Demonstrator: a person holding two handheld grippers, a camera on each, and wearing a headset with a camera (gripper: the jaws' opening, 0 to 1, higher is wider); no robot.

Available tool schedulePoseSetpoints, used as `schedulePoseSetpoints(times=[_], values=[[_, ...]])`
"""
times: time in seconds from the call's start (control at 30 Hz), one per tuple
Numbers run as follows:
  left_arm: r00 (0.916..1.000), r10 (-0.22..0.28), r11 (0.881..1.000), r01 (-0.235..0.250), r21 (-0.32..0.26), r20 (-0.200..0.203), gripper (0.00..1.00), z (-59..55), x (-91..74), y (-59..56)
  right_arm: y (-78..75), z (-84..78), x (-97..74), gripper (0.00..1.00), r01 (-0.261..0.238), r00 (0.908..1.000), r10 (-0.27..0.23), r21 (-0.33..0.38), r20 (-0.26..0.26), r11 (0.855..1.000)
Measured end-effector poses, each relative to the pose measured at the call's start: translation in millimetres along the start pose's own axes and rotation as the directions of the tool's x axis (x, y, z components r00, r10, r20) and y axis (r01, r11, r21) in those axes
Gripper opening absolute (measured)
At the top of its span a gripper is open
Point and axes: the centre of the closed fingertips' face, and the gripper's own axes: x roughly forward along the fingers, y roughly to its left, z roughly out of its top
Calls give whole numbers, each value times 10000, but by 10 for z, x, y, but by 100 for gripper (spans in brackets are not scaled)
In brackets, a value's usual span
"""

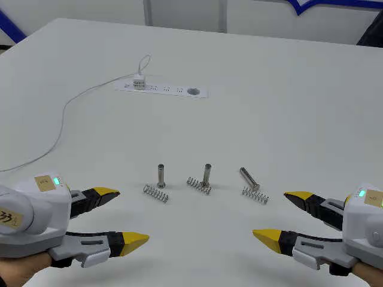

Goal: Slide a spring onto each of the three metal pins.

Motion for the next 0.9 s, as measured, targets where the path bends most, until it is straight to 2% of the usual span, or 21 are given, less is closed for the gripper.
schedulePoseSetpoints(times=[0.33, 0.57, 0.9], values=[[9999, -163, 9998, 163, 69, -55, 63, -13, 12, -33, -105, 24, -85, 60, 479, 9987, -483, 225, 153, 9986], [10000, -91, 10000, 90, 31, 25, 62, 7, 10, -12, -141, 52, -91, 59, 485, 9988, -484, 124, -20, 9987], [9999, 83, 9999, -82, -139, 72, 62, 0, -23, 29, -279, 110, -85, 55, 593, 9982, -591, 201, -124, 9980]])
